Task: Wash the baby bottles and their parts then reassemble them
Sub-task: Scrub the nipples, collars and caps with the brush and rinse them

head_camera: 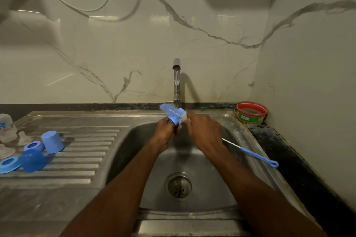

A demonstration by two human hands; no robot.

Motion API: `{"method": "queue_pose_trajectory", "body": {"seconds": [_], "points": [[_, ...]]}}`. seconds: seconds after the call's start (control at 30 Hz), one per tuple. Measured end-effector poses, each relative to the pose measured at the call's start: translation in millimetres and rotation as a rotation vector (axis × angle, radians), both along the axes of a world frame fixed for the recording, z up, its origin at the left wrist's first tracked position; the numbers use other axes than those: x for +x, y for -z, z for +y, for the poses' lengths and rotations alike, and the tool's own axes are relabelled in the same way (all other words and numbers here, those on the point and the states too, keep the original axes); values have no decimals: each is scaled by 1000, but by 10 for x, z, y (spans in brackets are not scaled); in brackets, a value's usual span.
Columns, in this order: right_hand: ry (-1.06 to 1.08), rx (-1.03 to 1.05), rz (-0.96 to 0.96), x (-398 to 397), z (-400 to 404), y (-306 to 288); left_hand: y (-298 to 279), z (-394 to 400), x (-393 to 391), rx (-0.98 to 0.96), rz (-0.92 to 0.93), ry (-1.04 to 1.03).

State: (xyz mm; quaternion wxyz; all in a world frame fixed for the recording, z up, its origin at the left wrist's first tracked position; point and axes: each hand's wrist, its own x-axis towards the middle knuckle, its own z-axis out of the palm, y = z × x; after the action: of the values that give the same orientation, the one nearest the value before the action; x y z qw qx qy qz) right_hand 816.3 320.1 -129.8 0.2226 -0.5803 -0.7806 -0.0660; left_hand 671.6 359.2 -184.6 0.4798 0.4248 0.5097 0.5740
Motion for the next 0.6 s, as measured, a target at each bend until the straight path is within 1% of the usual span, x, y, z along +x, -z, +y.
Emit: {"method": "queue_pose_trajectory", "body": {"seconds": [0.07, 0.13, 0.23, 0.3, 0.33, 0.4, 0.47, 0.53, 0.6], "points": [[93, 4, 40, 41, 74, -32, -5, 19, -2, 23, -112, 4], [111, 22, 63, 61, 103, -27, -18, 27, -17, 45, -185, 2], [-58, 16, 4, 18, 41, 38, 23, 39, -8, 17, -60, -76], [-120, 32, -40, 9, 12, 68, 21, 27, -14, 7, 11, -56], [-98, 52, -30, 16, 27, 53, 16, 18, -20, 24, -4, -14], [12, 80, 22, 54, 89, 4, -19, -15, -8, 5, -73, 43], [86, 60, 48, 83, 129, -14, -34, -28, 5, -36, -94, 15], [36, 7, 38, 58, 113, 14, 19, 4, 11, -60, -44, -76], [-83, -19, -11, 7, 57, 85, 29, 14, 15, -48, -3, -115]]}}
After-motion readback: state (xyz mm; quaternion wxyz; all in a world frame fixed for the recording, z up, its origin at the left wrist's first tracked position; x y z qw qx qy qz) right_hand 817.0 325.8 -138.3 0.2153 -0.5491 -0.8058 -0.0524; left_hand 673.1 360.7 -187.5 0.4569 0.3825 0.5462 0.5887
